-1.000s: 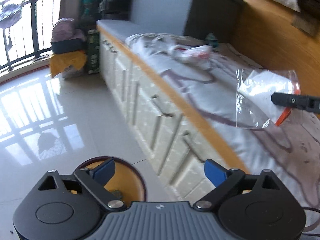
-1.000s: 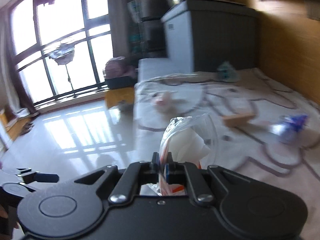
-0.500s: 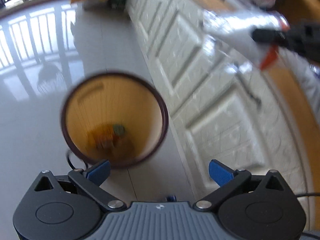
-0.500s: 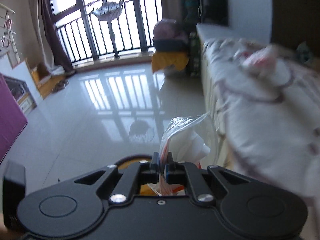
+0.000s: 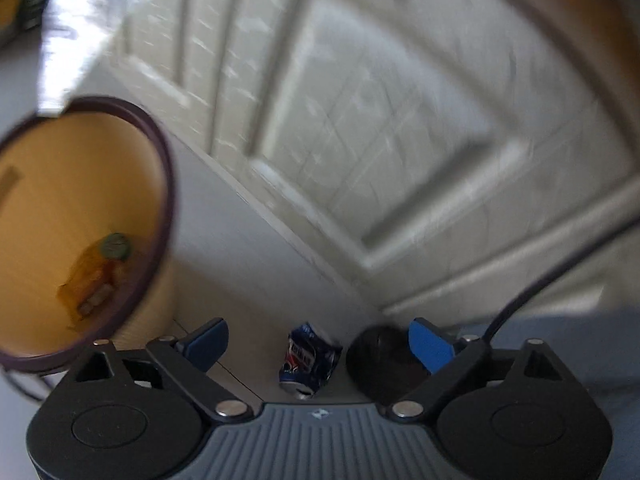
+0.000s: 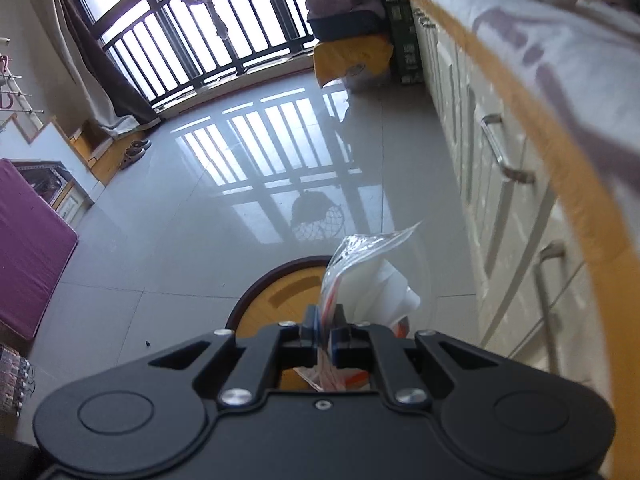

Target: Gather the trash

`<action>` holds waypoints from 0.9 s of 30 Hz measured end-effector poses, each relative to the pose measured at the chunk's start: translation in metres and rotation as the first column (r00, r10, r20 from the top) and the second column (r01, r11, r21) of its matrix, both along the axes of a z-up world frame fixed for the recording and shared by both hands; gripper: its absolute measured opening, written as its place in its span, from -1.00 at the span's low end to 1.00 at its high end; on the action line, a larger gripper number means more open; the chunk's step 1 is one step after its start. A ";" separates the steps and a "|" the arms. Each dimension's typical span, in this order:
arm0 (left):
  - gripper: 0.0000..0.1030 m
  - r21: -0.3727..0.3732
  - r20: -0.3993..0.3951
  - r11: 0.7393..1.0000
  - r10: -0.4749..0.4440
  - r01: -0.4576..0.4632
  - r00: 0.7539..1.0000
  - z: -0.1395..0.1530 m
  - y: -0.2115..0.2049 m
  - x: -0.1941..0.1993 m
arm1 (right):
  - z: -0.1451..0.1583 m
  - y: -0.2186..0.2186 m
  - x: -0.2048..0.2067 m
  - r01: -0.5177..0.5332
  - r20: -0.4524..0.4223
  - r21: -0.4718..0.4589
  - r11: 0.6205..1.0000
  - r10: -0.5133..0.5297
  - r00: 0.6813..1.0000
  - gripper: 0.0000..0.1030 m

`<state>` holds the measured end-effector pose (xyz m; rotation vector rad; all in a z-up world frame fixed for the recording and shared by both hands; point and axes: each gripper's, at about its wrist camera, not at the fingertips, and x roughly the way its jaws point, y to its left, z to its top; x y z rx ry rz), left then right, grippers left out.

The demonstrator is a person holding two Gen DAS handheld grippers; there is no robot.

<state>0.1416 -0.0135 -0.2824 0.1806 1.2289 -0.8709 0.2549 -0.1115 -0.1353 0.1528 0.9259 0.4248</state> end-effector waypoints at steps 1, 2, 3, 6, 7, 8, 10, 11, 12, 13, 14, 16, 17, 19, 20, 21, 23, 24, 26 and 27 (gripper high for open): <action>0.79 0.005 -0.012 1.000 -0.008 0.008 1.000 -0.014 -0.005 -0.004 | -0.005 0.004 0.000 -0.009 -0.003 -0.006 1.000 0.009 1.000 -0.88; 0.79 0.007 -0.028 1.000 -0.004 0.004 1.000 -0.027 -0.009 -0.007 | -0.008 0.007 -0.002 -0.022 -0.007 -0.012 1.000 0.022 1.000 -0.88; 0.78 0.008 -0.047 1.000 0.005 -0.004 0.999 -0.041 -0.014 -0.009 | -0.012 0.012 -0.001 -0.033 -0.010 -0.020 0.999 0.032 0.999 -0.88; 0.75 0.033 -0.112 0.998 0.057 -0.053 0.992 -0.084 -0.020 -0.014 | -0.024 0.020 0.002 -0.056 -0.018 -0.049 0.997 0.055 0.998 -0.88; 0.74 0.050 -0.132 0.996 0.074 -0.068 0.988 -0.098 -0.021 -0.015 | -0.027 0.019 0.004 -0.061 -0.022 -0.053 0.997 0.059 0.998 -0.87; 0.73 0.069 -0.151 0.994 0.093 -0.083 0.984 -0.112 -0.021 -0.016 | -0.031 0.021 0.006 -0.069 -0.026 -0.058 0.996 0.067 0.997 -0.87; 0.68 0.093 -0.132 0.993 0.084 -0.072 0.988 -0.135 -0.023 -0.020 | -0.038 0.026 0.010 -0.104 -0.037 -0.069 0.992 0.102 0.994 -0.87; 0.67 0.126 -0.121 0.991 0.068 -0.053 0.990 -0.145 -0.026 -0.021 | -0.043 0.029 0.011 -0.124 -0.042 -0.074 0.990 0.121 0.992 -0.87; 0.64 0.147 -0.129 0.988 0.062 -0.043 0.990 -0.158 -0.024 -0.021 | -0.047 0.034 0.012 -0.146 -0.050 -0.078 0.986 0.142 0.989 -0.87; 0.63 0.146 -0.138 0.988 0.066 -0.045 0.988 -0.165 -0.024 -0.020 | -0.049 0.035 0.013 -0.162 -0.056 -0.082 0.983 0.158 0.986 -0.87; 0.63 0.141 -0.145 0.988 0.076 -0.056 0.987 -0.172 -0.024 -0.019 | -0.052 0.038 0.015 -0.174 -0.061 -0.088 0.981 0.169 0.984 -0.87; 0.58 0.130 -0.156 0.990 0.079 -0.059 0.985 -0.180 -0.023 -0.019 | -0.061 0.043 0.020 -0.182 -0.069 -0.092 0.979 0.176 0.982 -0.86; 0.58 0.132 -0.156 0.990 0.071 -0.051 0.985 -0.184 -0.025 -0.019 | -0.064 0.043 0.023 -0.181 -0.070 -0.085 0.980 0.175 0.982 -0.83; 0.58 0.130 -0.147 0.991 0.061 -0.042 0.987 -0.190 -0.028 -0.019 | -0.070 0.041 0.028 -0.153 -0.073 -0.059 0.986 0.148 0.986 -0.32; 0.58 0.133 -0.148 0.990 0.065 -0.045 0.987 -0.195 -0.031 -0.016 | -0.071 0.040 0.030 -0.138 -0.078 -0.054 0.989 0.134 0.988 -0.13; 0.57 0.133 -0.148 0.990 0.074 -0.054 0.986 -0.199 -0.032 -0.015 | -0.072 0.039 0.031 -0.124 -0.083 -0.061 0.990 0.119 0.989 0.01; 0.57 0.130 -0.157 0.989 0.087 -0.067 0.984 -0.207 -0.036 -0.013 | -0.072 0.037 0.028 -0.112 -0.095 -0.082 0.990 0.104 0.990 -0.02; 0.57 0.139 -0.163 0.988 0.090 -0.067 0.983 -0.212 -0.039 -0.012 | -0.072 0.035 0.028 -0.103 -0.107 -0.087 0.991 0.093 0.990 -0.02; 0.55 0.155 -0.156 0.987 0.077 -0.053 0.985 -0.220 -0.045 -0.012 | -0.073 0.033 0.027 -0.081 -0.119 -0.087 0.993 0.071 0.990 -0.02; 0.53 0.169 -0.152 0.985 0.069 -0.043 0.986 -0.224 -0.047 -0.012 | -0.073 0.032 0.027 -0.077 -0.121 -0.088 0.993 0.066 0.990 -0.02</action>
